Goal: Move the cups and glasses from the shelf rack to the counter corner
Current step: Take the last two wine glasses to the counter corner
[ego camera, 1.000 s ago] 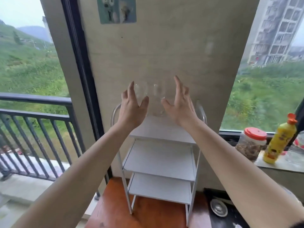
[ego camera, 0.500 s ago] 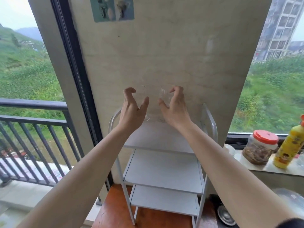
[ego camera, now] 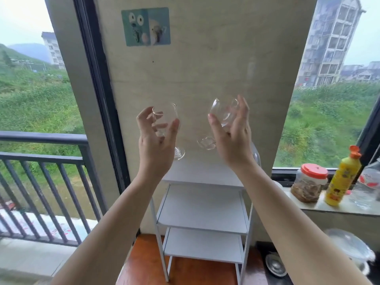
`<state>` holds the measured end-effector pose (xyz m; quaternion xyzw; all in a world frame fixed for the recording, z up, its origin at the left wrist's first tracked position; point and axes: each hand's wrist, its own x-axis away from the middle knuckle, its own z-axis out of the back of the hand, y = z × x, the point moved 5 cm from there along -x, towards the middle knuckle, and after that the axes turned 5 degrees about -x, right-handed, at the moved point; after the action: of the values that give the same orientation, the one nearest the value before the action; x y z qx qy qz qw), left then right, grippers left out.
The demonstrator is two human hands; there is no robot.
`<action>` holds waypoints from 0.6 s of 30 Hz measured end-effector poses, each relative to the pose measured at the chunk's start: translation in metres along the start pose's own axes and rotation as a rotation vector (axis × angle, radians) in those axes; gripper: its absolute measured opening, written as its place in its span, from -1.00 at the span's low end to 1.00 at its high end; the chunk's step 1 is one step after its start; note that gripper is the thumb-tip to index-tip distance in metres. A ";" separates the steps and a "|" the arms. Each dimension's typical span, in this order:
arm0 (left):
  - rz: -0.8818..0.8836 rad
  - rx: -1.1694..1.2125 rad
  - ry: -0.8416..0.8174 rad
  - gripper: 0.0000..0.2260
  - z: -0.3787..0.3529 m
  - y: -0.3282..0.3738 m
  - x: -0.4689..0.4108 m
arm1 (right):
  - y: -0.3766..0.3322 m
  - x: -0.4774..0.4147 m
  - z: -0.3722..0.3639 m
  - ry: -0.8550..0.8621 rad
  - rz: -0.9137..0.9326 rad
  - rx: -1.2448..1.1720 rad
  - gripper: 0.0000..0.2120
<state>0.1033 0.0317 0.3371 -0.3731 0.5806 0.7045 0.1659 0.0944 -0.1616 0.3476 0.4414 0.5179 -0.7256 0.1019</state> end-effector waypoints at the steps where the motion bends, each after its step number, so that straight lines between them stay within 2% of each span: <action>1: -0.017 0.029 0.009 -0.50 0.002 0.008 0.009 | -0.009 0.006 0.010 0.028 0.016 -0.005 -0.26; 8: 0.031 0.277 -0.040 -0.55 -0.029 0.045 0.080 | -0.043 0.058 0.103 0.213 0.100 0.061 -0.30; 14: 0.039 0.408 -0.194 -0.50 -0.102 0.099 0.147 | -0.047 0.113 0.224 0.344 0.073 0.244 -0.30; 18: 0.007 0.484 -0.377 -0.47 -0.167 0.163 0.213 | -0.059 0.160 0.334 0.465 0.023 0.369 -0.28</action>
<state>-0.0915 -0.2117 0.2891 -0.1834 0.6917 0.6031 0.3526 -0.2142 -0.3667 0.2920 0.6128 0.3815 -0.6858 -0.0931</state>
